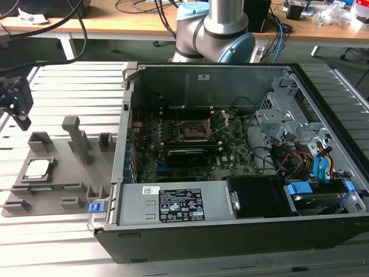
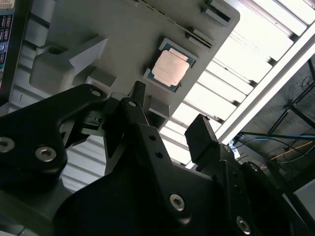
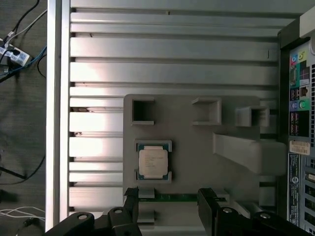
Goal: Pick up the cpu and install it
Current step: 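Pick up the cpu and move it towards the insertion slot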
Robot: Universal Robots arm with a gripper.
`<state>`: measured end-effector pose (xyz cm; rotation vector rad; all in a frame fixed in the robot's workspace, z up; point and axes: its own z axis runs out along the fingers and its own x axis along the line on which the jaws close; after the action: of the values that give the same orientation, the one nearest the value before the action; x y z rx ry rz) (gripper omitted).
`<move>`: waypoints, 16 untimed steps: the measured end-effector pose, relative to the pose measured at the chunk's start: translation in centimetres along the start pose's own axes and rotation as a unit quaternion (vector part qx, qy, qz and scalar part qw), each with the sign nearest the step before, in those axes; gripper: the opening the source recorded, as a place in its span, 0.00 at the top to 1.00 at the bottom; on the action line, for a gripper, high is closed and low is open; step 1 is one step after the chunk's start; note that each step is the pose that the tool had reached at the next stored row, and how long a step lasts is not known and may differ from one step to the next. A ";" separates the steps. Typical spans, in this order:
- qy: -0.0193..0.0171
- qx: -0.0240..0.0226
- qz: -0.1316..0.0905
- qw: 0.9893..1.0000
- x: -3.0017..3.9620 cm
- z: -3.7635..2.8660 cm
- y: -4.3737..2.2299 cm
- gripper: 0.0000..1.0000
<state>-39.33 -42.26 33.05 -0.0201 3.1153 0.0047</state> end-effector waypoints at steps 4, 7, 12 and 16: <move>0.000 0.000 0.000 1.000 0.01 0.49 0.00 0.40; 0.000 0.000 0.000 1.000 0.02 0.73 0.00 0.40; 0.000 0.000 0.000 1.000 0.03 1.19 0.00 0.40; 0.000 0.000 0.000 1.000 0.04 1.62 -0.01 0.40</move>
<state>-39.33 -42.26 31.43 -0.0202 3.1153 0.0046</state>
